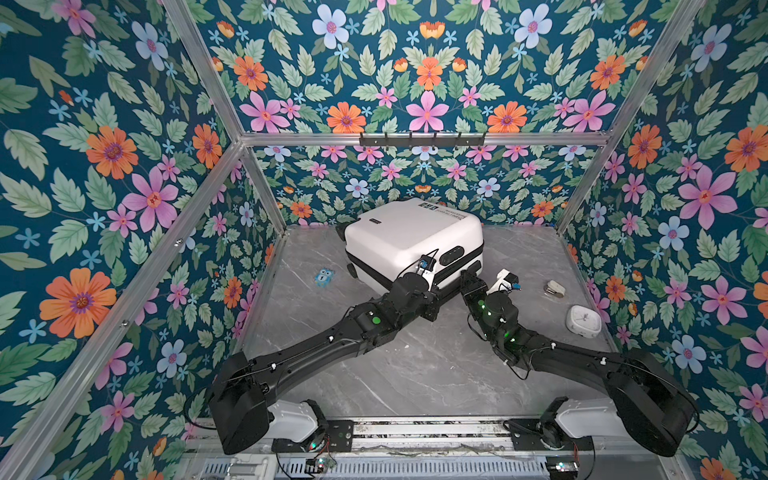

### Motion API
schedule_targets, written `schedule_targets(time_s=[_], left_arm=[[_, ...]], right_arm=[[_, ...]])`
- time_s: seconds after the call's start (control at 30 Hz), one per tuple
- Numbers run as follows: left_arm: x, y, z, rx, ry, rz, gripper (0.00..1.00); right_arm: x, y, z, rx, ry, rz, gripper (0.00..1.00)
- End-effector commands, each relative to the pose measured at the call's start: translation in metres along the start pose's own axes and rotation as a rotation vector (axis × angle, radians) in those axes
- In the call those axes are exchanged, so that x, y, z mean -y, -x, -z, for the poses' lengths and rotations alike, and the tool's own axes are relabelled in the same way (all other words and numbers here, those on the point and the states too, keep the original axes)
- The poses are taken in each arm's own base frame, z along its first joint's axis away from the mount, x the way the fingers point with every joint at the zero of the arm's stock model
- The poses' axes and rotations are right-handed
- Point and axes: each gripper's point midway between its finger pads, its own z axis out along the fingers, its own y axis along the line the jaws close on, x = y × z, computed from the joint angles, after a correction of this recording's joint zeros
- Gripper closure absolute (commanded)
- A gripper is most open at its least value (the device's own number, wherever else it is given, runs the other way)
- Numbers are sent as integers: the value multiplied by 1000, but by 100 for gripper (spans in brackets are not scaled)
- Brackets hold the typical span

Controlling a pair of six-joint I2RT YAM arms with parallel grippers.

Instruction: Pack the luggage

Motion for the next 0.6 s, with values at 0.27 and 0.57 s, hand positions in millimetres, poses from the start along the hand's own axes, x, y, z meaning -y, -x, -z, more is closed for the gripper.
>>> schedule_targets(time_s=[0.27, 0.57], left_arm=[[60, 83, -5, 208, -158, -58, 100], [73, 92, -24, 189, -183, -74, 100]], right_arm=[[-55, -48, 16, -239, 242, 194, 100], [-60, -38, 30, -225, 270, 202, 100]])
